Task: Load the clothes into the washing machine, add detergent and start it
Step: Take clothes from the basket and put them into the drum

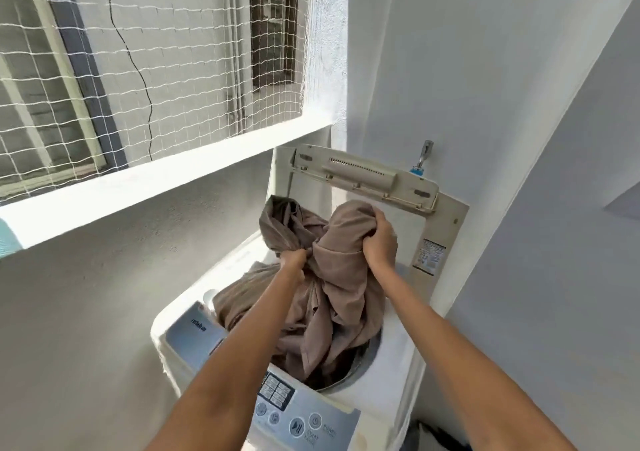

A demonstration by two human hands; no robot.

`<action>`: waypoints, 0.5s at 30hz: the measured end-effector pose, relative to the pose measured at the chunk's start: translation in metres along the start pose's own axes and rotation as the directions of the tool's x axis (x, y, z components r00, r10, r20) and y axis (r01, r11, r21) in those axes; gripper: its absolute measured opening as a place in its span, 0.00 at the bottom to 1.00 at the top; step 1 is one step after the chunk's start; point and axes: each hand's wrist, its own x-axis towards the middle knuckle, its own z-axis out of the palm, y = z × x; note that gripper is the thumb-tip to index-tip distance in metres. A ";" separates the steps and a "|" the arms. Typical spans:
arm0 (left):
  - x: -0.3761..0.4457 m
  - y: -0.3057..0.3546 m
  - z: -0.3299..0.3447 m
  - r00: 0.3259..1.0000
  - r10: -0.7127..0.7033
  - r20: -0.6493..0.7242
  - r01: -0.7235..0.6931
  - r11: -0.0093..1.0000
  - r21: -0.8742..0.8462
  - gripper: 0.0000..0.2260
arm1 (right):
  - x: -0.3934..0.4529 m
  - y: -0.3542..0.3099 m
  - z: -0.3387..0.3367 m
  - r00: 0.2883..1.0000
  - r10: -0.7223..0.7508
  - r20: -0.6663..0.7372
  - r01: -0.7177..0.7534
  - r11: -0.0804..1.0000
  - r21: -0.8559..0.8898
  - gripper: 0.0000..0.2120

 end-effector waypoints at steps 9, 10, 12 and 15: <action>0.039 -0.079 -0.022 0.997 -0.075 -0.006 0.073 0.943 0.326 0.26 | -0.051 0.070 0.031 0.973 -0.023 0.230 0.082 0.965 -0.250 0.32; 0.037 -0.075 -0.027 0.994 -0.103 0.019 0.093 0.947 0.308 0.23 | -0.054 0.074 0.035 0.973 -0.012 0.230 0.076 0.960 -0.271 0.32; 0.045 -0.069 -0.042 0.992 -0.127 -0.028 0.130 0.950 0.285 0.28 | -0.061 0.080 0.045 0.972 0.021 0.233 0.044 0.961 -0.271 0.33; 0.040 -0.047 -0.067 0.990 0.048 -0.136 0.022 0.880 0.474 0.42 | -0.068 0.079 0.057 0.983 0.047 0.175 -0.002 0.968 -0.250 0.33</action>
